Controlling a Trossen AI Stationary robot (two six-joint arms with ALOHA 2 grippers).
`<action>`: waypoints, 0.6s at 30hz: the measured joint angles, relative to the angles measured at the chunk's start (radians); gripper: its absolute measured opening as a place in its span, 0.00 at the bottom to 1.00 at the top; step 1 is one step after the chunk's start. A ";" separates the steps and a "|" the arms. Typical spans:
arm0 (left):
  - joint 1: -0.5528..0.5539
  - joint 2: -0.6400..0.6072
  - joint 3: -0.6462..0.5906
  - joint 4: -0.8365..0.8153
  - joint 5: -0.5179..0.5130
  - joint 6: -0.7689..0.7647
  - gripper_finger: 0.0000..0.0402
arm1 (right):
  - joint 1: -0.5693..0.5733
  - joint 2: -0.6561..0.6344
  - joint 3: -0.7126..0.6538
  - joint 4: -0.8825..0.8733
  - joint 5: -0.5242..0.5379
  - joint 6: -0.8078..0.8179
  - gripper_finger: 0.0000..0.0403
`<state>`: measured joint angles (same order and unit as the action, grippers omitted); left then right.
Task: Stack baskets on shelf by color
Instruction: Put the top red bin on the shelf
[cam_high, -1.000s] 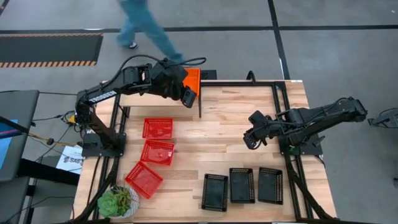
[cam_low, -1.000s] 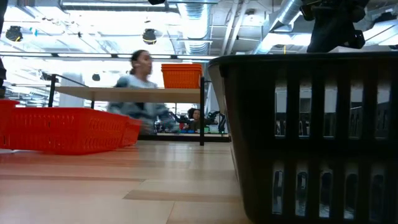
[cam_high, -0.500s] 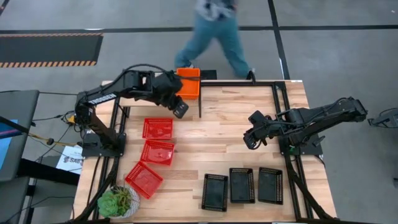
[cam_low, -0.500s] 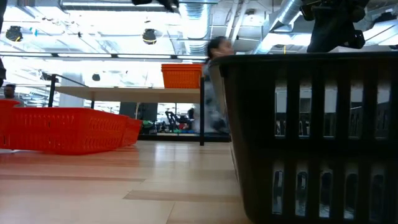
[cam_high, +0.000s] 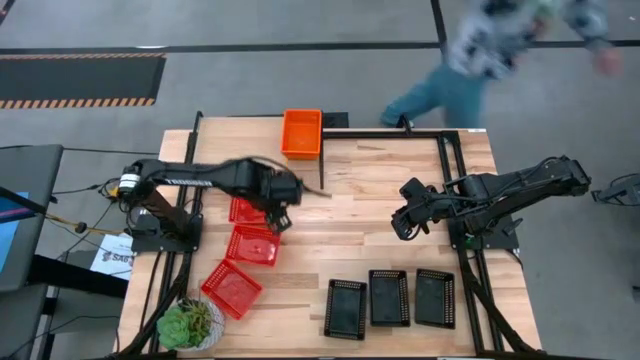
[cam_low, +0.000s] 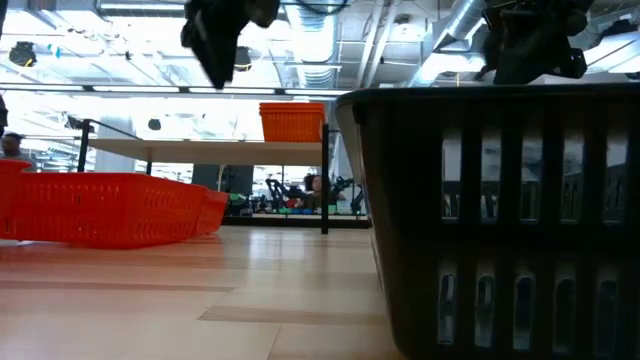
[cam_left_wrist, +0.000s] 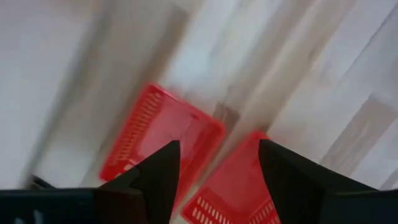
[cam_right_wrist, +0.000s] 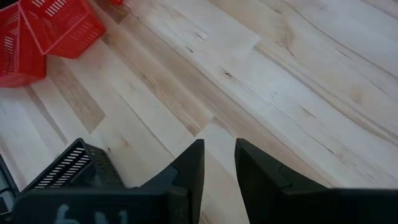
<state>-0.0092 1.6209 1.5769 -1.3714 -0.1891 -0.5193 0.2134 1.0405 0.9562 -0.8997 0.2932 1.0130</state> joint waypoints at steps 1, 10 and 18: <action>-0.011 0.001 -0.032 0.013 0.004 0.002 0.50 | 0.000 0.000 0.000 0.002 0.003 0.000 0.28; -0.024 0.001 -0.252 0.164 0.035 0.063 0.46 | -0.007 0.000 0.000 0.019 0.018 0.000 0.28; -0.024 0.001 -0.345 0.230 0.014 0.138 0.43 | -0.007 0.000 0.000 0.019 0.019 0.000 0.28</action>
<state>-0.0330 1.6215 1.2318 -1.1409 -0.1747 -0.3814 0.2066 1.0405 0.9562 -0.8807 0.3119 1.0130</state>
